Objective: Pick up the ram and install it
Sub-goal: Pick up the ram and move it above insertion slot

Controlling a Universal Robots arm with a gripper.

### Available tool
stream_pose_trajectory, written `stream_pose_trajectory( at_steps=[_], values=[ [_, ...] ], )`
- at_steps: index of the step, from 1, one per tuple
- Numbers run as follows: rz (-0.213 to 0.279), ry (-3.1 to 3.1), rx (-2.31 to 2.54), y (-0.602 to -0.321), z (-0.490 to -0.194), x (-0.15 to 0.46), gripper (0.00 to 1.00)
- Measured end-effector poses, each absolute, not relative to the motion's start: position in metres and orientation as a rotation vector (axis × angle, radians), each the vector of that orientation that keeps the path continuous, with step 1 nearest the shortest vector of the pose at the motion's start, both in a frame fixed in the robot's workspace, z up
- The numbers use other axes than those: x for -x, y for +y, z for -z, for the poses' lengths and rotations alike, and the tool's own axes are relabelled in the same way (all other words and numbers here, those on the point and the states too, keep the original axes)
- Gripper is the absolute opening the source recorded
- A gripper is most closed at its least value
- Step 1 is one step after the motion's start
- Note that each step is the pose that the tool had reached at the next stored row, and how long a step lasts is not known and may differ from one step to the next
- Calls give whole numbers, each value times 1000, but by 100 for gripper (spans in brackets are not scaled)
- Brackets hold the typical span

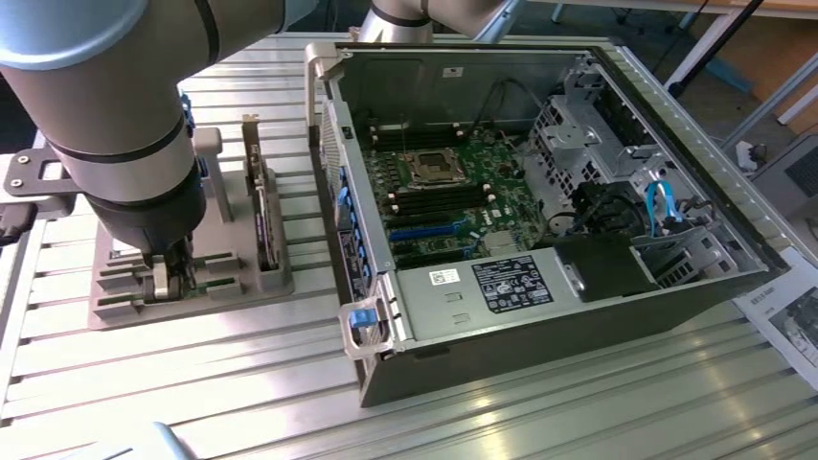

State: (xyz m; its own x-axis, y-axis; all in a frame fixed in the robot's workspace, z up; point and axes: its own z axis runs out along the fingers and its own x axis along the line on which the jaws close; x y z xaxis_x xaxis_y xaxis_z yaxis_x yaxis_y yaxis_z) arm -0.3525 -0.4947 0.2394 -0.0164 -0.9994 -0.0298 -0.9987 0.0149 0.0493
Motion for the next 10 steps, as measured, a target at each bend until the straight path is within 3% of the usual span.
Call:
stream_pose_trajectory(
  at_steps=[10],
  values=[
    [88, -2228, -2194, -492, -235, 353, 24]
  ],
)
